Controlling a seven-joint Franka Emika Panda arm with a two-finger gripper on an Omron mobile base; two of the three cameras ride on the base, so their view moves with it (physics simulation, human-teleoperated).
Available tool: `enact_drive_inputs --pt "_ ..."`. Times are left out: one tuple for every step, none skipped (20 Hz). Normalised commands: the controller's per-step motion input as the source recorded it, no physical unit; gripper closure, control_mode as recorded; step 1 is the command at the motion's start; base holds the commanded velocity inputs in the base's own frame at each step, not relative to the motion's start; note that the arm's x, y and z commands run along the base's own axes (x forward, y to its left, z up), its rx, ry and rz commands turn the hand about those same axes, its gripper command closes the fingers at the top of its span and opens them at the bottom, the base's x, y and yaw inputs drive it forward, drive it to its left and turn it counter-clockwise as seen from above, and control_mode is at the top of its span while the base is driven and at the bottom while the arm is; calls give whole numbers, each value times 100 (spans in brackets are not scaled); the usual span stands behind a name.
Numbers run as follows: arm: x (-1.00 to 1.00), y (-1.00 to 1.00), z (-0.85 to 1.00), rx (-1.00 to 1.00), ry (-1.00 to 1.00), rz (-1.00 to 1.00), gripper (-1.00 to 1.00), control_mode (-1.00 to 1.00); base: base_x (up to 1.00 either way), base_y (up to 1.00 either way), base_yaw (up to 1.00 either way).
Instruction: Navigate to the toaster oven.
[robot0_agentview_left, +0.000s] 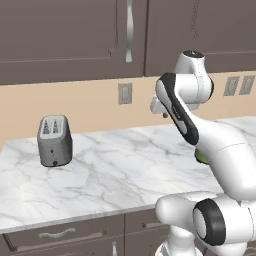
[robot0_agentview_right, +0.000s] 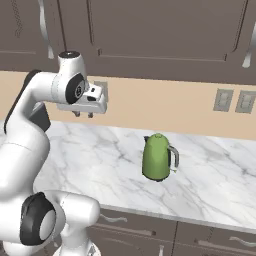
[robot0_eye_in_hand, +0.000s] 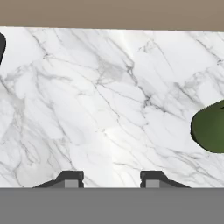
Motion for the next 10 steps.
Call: enact_drive_inputs --pt "0 0 0 0 0 0 -100 100 0 0 0" --pt "0 0 0 0 0 0 -100 100 0 0 0" --pt "0 0 0 0 0 0 -100 100 0 0 0" --pt "0 0 0 0 0 0 -100 100 0 0 0" --pt "0 0 0 0 0 0 -100 100 0 0 0" --pt "0 0 0 0 0 0 -100 100 0 0 0" --pt "0 0 0 0 0 0 -100 100 0 0 0" --pt "0 0 0 0 0 0 -100 100 -97 0 0" --pt "0 0 0 0 0 0 -100 100 -100 -22 0" --pt "0 0 0 0 0 0 -100 100 -79 -9 -30"
